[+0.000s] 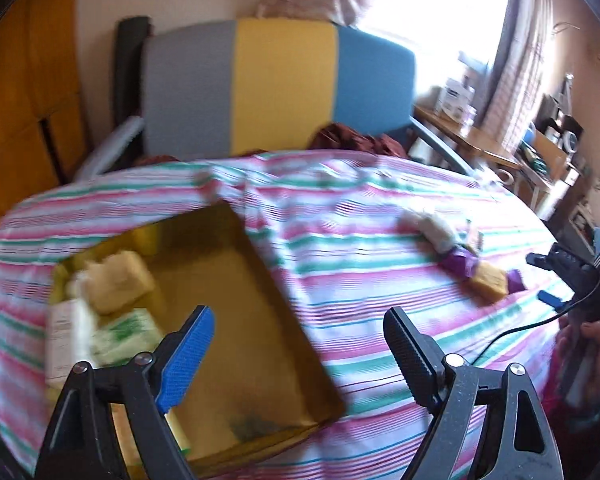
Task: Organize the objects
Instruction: 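Move both grippers back toward the remaining items on the cloth, then grasp the white knit roll with the left gripper and lift it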
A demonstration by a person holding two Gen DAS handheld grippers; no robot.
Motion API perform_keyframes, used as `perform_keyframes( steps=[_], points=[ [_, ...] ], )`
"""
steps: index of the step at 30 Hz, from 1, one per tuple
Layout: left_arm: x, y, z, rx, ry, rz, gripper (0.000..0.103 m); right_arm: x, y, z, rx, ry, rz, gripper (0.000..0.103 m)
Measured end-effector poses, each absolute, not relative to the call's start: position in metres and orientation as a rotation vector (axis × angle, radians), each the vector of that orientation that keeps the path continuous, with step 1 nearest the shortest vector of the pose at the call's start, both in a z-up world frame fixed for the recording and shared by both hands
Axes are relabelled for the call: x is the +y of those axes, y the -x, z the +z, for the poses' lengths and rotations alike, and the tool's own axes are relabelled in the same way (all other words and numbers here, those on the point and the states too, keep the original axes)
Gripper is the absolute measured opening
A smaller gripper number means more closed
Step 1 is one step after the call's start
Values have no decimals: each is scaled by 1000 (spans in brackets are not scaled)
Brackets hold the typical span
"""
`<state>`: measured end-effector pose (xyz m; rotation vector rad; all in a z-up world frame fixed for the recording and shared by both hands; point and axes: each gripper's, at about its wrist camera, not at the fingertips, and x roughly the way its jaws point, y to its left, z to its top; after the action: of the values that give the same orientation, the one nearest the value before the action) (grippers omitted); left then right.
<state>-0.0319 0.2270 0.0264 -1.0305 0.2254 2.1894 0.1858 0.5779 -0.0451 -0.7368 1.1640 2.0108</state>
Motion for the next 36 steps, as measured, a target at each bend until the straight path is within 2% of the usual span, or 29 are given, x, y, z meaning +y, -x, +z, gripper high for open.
perform_keyframes(
  steps=[5, 13, 22, 24, 29, 36],
  points=[
    [287, 30, 13, 254, 1092, 2081, 80, 580, -191, -44, 1214, 695, 2023, 85],
    [381, 48, 2, 265, 1148, 2000, 78, 583, -193, -44, 1273, 658, 2052, 85],
    [478, 60, -39, 238, 1277, 1908, 80, 589, -201, -47, 1396, 599, 2077, 85],
    [491, 66, -39, 199, 1284, 1922, 85, 589, -199, -49, 1410, 608, 2085, 85],
    [526, 79, -48, 164, 1323, 1945, 87, 590, -201, -49, 1432, 582, 2094, 85],
    [561, 86, -76, 218, 1368, 1979, 89, 591, -199, -53, 1468, 594, 2087, 85]
  ],
)
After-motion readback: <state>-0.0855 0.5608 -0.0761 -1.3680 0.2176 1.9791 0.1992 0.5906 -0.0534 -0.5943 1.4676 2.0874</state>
